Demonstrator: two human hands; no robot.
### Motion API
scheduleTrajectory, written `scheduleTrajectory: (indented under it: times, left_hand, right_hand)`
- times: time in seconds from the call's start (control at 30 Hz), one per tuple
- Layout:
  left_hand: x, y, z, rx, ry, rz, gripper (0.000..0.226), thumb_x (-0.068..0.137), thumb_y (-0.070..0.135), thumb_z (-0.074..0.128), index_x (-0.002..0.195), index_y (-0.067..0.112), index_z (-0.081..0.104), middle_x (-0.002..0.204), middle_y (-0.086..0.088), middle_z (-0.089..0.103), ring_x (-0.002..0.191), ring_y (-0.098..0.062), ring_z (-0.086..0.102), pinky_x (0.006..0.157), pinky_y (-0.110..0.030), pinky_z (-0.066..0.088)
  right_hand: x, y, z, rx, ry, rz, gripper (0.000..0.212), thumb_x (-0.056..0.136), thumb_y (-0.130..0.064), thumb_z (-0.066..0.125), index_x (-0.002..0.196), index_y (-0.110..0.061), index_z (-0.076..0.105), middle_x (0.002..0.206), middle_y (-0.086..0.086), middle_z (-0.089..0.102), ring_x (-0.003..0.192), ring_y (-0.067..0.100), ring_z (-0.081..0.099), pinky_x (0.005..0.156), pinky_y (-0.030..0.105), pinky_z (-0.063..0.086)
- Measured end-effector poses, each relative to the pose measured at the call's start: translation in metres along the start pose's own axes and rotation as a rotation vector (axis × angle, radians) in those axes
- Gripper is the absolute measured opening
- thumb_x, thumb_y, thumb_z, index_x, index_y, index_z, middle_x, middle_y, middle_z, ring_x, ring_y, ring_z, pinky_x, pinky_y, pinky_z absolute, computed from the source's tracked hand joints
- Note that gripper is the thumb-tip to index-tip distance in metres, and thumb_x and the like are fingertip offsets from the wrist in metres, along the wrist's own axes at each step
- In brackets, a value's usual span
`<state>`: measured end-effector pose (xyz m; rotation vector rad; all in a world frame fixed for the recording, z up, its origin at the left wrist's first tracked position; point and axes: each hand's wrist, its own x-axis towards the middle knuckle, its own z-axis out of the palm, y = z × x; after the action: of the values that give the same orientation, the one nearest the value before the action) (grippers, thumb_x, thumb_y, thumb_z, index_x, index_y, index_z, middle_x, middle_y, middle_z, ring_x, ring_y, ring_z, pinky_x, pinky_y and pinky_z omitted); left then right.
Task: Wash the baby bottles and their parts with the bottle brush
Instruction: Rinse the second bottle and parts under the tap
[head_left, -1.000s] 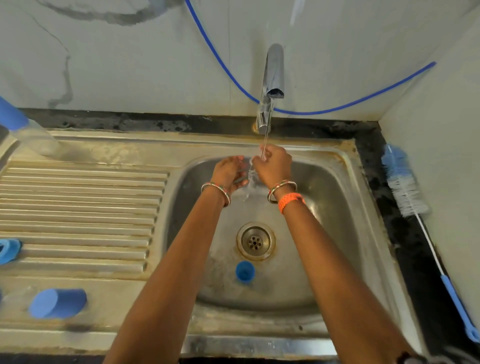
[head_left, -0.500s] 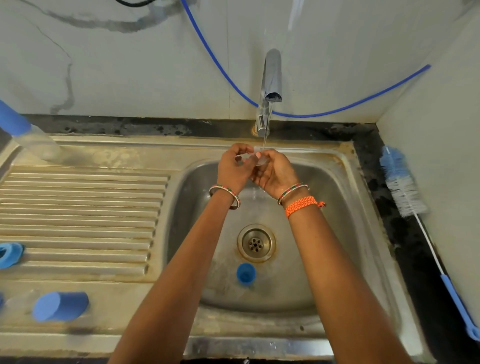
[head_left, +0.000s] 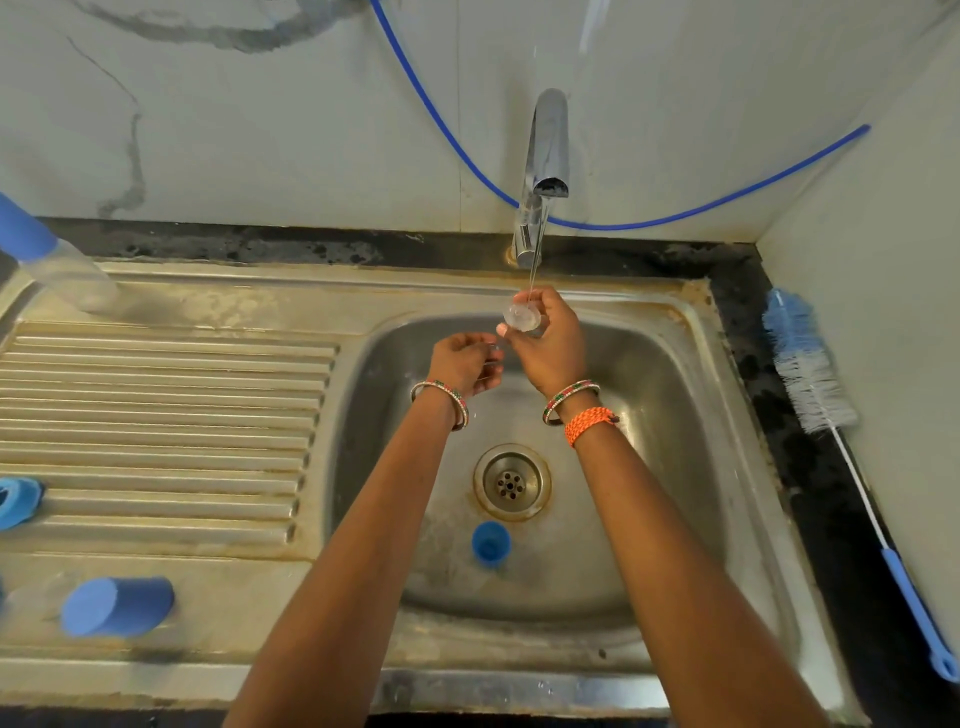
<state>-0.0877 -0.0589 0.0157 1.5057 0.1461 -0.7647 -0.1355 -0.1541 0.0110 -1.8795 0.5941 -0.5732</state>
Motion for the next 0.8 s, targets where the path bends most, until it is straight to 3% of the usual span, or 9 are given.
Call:
scheduleTrajectory:
  times: [0.13,0.3,0.37,0.43,0.57,0.63,0.7,0.8]
  left_hand:
    - [0.002,0.002,-0.004,-0.007,0.028,0.011,0.023,0.096,-0.002,0.044,0.080,0.010,0.054,0.072,-0.007,0.057,0.058,-0.015,0.049,0.044,-0.018,0.048]
    - [0.006,0.002,-0.009,-0.007,0.054,0.005,0.026,0.097,-0.001,0.040,0.079,0.011,0.054,0.071,-0.006,0.056,0.057,-0.015,0.049,0.043,-0.017,0.047]
    - [0.008,0.000,-0.009,-0.003,0.072,-0.006,0.028,0.098,0.000,0.039,0.078,0.012,0.054,0.071,-0.005,0.056,0.057,-0.014,0.050,0.043,-0.016,0.048]
    - [0.007,-0.003,-0.008,-0.004,0.069,-0.016,0.026,0.097,0.000,0.042,0.078,0.012,0.054,0.071,-0.005,0.056,0.057,-0.014,0.051,0.044,-0.017,0.048]
    - [0.011,-0.004,-0.008,-0.027,0.054,-0.028,0.027,0.097,0.000,0.041,0.077,0.012,0.055,0.071,-0.006,0.056,0.057,-0.015,0.050,0.044,-0.017,0.048]
    - [0.010,-0.005,-0.006,-0.035,0.070,-0.035,0.029,0.098,-0.001,0.039,0.076,0.011,0.054,0.069,-0.006,0.054,0.056,-0.015,0.049,0.043,-0.017,0.047]
    - [0.007,-0.003,-0.006,-0.047,0.050,-0.031,0.028,0.097,-0.002,0.040,0.076,0.011,0.054,0.068,-0.006,0.053,0.056,-0.015,0.048,0.043,-0.018,0.046]
    - [0.002,0.000,-0.012,-0.061,0.005,0.014,0.026,0.096,-0.003,0.043,0.076,0.012,0.053,0.069,-0.006,0.053,0.056,-0.015,0.047,0.046,-0.019,0.045]
  right_hand:
    - [-0.001,0.009,0.008,-0.043,-0.030,0.081,0.029,0.076,0.000,0.072,0.102,-0.004,0.059,0.090,-0.002,0.061,0.080,0.010,0.057,0.072,0.022,0.050]
    - [0.004,0.002,0.010,-0.002,0.125,0.000,0.033,0.078,-0.004,0.072,0.107,-0.008,0.058,0.094,-0.008,0.058,0.079,-0.003,0.054,0.067,0.002,0.043]
    - [0.001,0.011,0.014,-0.013,0.057,0.089,0.030,0.078,-0.001,0.070,0.106,-0.005,0.059,0.092,-0.001,0.061,0.083,0.012,0.061,0.063,0.001,0.040]
    - [-0.005,0.020,0.017,-0.116,0.002,0.158,0.028,0.079,0.000,0.068,0.106,-0.003,0.061,0.095,0.006,0.065,0.091,0.023,0.063,0.067,0.009,0.045]
    - [0.000,0.009,0.015,-0.078,0.129,0.061,0.025,0.081,-0.002,0.067,0.104,-0.004,0.058,0.091,0.000,0.061,0.081,0.009,0.060,0.067,0.011,0.048]
    - [0.003,0.004,0.013,-0.160,0.067,0.125,0.022,0.081,-0.004,0.067,0.102,-0.003,0.062,0.094,0.007,0.065,0.087,0.020,0.062,0.077,0.026,0.053]
    - [0.003,-0.002,0.012,-0.132,0.082,0.172,0.025,0.083,-0.008,0.065,0.108,-0.007,0.063,0.102,0.008,0.066,0.091,0.019,0.063,0.081,0.031,0.053]
    - [0.003,-0.024,0.005,0.163,0.064,0.272,0.025,0.087,-0.009,0.060,0.111,-0.003,0.058,0.080,0.005,0.064,0.058,0.008,0.060,0.052,0.022,0.052]
